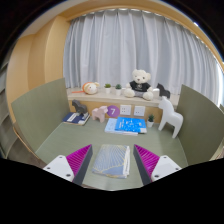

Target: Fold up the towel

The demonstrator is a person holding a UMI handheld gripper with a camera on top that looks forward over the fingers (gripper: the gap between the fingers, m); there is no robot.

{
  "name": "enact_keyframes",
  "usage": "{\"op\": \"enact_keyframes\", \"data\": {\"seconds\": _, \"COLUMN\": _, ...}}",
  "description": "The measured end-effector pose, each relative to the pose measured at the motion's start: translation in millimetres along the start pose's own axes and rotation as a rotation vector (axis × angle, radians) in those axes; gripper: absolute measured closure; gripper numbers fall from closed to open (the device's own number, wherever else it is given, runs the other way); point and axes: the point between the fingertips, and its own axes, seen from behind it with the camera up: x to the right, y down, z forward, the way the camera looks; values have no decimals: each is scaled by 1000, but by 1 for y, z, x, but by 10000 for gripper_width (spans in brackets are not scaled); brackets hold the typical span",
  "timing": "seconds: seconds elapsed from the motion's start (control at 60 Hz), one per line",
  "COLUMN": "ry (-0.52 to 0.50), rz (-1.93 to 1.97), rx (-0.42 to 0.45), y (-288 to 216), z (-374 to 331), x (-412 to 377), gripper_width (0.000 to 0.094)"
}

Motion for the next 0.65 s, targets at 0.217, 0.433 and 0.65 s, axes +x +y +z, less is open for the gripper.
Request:
{"op": "enact_keyframes", "data": {"seconds": 0.217, "ry": 9, "rz": -2, "rx": 13, "y": 17, "z": -49, "x": -23, "gripper_width": 96}}
{"op": "enact_keyframes", "data": {"seconds": 0.433, "ry": -4, "rz": -11, "rx": 26, "y": 29, "z": -83, "x": -54, "gripper_width": 96}}
{"op": "enact_keyframes", "data": {"seconds": 0.65, "ry": -6, "rz": -22, "rx": 38, "y": 34, "z": -98, "x": -68, "gripper_width": 95}}
